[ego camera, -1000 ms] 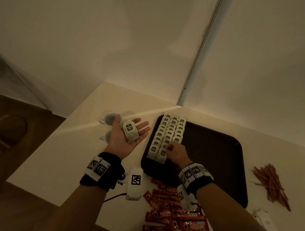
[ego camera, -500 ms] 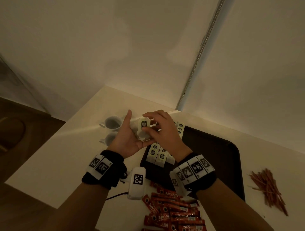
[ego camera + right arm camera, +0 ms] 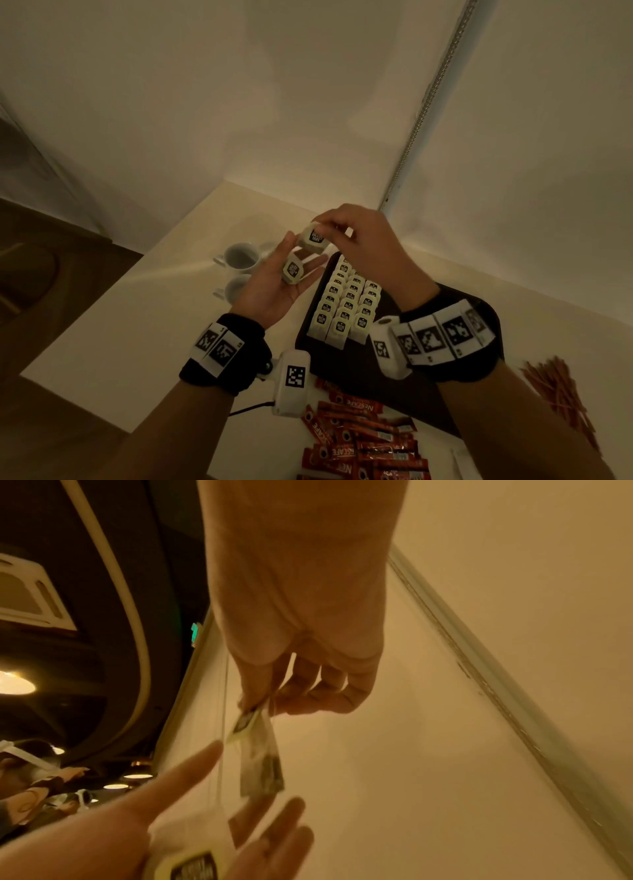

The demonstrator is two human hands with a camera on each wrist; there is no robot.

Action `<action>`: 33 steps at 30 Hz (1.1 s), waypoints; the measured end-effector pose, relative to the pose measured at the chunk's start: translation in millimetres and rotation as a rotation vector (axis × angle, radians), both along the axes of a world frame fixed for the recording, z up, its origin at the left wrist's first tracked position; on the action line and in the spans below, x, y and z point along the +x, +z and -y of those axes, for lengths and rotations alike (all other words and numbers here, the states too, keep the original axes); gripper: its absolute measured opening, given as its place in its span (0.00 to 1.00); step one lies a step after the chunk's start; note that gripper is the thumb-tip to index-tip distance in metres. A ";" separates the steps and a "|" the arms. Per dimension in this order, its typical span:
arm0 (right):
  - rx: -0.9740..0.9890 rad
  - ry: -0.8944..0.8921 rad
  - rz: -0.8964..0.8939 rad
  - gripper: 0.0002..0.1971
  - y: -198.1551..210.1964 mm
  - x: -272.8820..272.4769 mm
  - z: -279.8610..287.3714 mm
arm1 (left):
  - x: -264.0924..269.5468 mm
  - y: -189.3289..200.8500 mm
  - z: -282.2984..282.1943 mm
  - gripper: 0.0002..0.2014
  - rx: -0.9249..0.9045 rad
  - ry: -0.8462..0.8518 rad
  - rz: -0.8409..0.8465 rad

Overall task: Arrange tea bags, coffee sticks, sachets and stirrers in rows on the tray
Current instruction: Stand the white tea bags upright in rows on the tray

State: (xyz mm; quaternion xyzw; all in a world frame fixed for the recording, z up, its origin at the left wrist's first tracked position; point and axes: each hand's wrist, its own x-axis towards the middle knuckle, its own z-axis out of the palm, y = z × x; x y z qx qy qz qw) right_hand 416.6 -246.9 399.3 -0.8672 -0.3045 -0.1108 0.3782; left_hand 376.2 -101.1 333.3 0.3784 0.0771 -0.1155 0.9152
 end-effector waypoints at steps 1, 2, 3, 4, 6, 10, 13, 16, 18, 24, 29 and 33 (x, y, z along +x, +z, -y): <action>-0.035 0.003 -0.018 0.07 11.9 -0.7 0.1 | 0.1 0.1 1.5 0.21 -0.015 0.019 0.026; -0.075 0.007 -0.039 0.07 22.4 -1.3 -0.4 | -0.5 2.0 3.6 0.21 -0.030 0.025 0.056; -0.115 0.017 -0.054 0.06 30.6 -1.8 -1.3 | -0.4 4.2 5.8 0.22 -0.042 0.023 0.085; -0.150 0.030 -0.059 0.06 37.4 -2.2 -2.4 | -0.2 7.5 8.3 0.24 -0.047 0.014 0.115; -0.174 0.040 -0.053 0.07 44.5 -1.8 -4.9 | 1.9 11.6 12.1 0.24 -0.033 0.017 0.151; -0.050 0.019 -0.079 0.06 48.9 -2.2 -5.6 | 3.5 21.1 14.3 0.09 0.049 0.046 0.203; 0.007 0.013 -0.100 0.06 48.6 -3.8 -3.3 | 1.4 26.6 15.7 0.07 0.114 0.071 0.244; 0.034 -0.011 -0.105 0.07 47.9 -5.6 -1.9 | -0.4 28.5 17.2 0.07 0.093 0.080 0.265; 0.030 -0.023 -0.106 0.06 48.0 -7.5 -1.9 | -1.2 30.1 17.7 0.03 0.055 0.076 0.259; 0.056 -0.139 -0.092 0.06 49.5 -5.5 -0.5 | -5.0 30.4 22.3 0.04 0.024 0.034 0.198; 0.083 -0.190 -0.115 0.06 46.6 -6.2 2.2 | -10.8 25.0 32.7 0.10 -0.069 -0.019 0.130; 0.109 -0.208 -0.106 0.06 43.3 -6.0 7.5 | -12.7 21.6 39.4 0.12 -0.098 0.007 0.092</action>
